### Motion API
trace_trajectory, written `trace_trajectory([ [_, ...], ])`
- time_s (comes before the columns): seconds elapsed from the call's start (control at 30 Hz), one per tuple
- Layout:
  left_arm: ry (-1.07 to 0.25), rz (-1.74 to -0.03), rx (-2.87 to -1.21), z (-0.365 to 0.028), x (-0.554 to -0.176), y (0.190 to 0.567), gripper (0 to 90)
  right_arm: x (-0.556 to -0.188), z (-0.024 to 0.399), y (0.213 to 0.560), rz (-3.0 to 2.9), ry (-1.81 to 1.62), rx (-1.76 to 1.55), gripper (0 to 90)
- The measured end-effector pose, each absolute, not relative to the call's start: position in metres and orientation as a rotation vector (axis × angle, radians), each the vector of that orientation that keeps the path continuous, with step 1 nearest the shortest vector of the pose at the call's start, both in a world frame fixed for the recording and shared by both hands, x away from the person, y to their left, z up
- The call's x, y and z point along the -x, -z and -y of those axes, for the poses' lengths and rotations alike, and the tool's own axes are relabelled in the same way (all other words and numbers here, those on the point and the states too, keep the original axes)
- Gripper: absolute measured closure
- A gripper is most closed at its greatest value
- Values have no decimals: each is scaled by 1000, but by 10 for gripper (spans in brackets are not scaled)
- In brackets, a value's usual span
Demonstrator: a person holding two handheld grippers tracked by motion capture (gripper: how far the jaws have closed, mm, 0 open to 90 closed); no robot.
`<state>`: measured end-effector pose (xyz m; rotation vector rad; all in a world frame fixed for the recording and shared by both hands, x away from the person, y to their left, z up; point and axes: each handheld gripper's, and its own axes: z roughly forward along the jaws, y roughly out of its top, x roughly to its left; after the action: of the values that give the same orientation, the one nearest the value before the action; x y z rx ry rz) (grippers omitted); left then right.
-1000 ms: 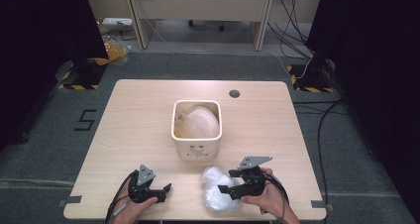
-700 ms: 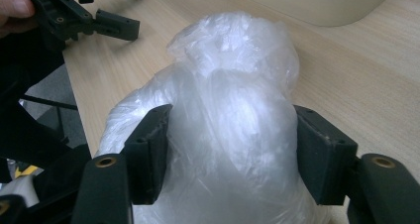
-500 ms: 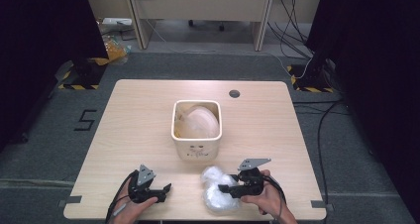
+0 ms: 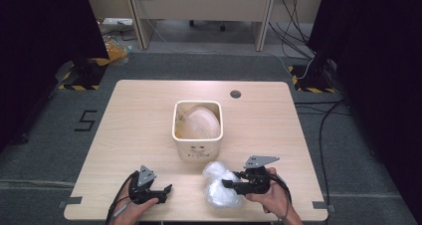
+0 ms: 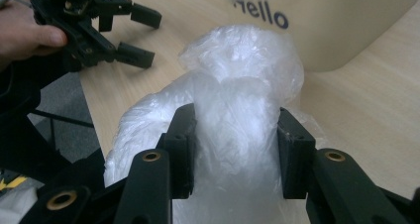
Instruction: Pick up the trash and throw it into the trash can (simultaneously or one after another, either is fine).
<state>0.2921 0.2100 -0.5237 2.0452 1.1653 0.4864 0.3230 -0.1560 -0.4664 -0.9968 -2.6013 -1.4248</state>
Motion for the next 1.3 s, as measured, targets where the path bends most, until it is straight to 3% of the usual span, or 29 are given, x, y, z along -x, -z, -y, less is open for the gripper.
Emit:
trace_trajectory([
  [0.63,-486,-1165,-2045,-210,-292,524,133,-333,170,403,2561,1643,944,595],
  [1.0,-487,-1165,-2046,-210,-292,524,133,-349,154,356,2604,1693,854,596],
  [1.3,-488,-1165,-2045,-210,-292,524,132,-370,131,338,2627,1674,824,596],
])
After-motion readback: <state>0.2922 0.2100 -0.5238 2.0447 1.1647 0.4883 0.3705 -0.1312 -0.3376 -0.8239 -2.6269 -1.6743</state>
